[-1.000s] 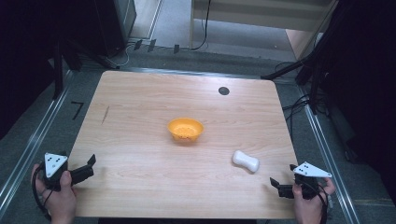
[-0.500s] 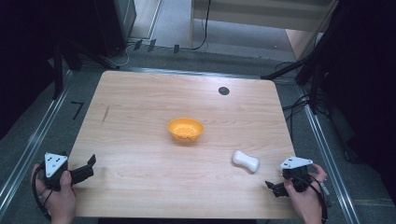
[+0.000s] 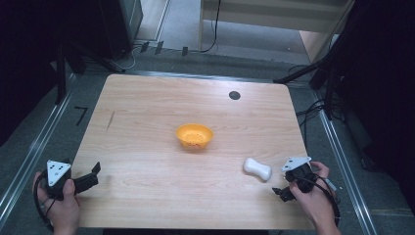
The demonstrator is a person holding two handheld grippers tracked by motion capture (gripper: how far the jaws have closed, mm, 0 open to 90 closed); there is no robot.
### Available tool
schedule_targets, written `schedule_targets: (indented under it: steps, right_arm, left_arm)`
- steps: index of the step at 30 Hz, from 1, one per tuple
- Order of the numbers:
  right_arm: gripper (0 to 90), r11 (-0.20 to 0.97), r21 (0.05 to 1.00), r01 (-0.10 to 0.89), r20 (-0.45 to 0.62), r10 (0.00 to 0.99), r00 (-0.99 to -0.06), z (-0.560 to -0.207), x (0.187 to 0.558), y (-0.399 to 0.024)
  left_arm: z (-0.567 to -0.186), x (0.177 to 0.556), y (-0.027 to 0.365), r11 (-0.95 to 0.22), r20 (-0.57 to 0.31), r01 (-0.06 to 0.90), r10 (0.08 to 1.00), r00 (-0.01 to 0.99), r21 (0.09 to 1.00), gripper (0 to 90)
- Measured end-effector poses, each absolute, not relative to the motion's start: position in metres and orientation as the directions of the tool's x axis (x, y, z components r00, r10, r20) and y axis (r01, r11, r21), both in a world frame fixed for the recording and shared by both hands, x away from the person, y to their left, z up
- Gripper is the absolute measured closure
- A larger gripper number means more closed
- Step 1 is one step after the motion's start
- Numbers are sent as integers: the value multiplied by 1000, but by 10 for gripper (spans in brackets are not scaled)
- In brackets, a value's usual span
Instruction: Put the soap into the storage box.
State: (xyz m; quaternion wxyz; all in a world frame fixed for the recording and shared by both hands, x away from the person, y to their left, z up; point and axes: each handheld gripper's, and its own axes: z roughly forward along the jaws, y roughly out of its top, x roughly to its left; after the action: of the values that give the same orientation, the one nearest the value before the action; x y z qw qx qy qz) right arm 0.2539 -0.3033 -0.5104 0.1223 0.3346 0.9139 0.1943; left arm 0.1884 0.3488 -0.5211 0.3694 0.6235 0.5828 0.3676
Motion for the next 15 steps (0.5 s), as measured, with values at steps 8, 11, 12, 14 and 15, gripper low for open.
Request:
schedule_targets:
  steps: [8,11,12,14,15]
  right_arm:
    - [115,746,377,549,-78,616,-783,-501,267,-287]
    - [125,759,368,537,-84,602,-794,-500,269,-283]
    - [128,762,363,535,-83,599,-796,-500,270,-281]
    - [130,771,352,531,-82,590,-803,-499,273,-278]
    - [131,779,339,527,-85,583,-808,-499,275,-275]
  left_arm:
    - [-521,188,349,-45,25,454,998,50,890,23]
    - [-521,188,349,-43,23,454,998,51,890,23]
    - [-521,188,349,-44,23,454,998,51,890,23]
    - [-521,188,349,-46,26,457,998,50,888,23]
    - [-521,188,349,-46,25,454,998,52,890,23]
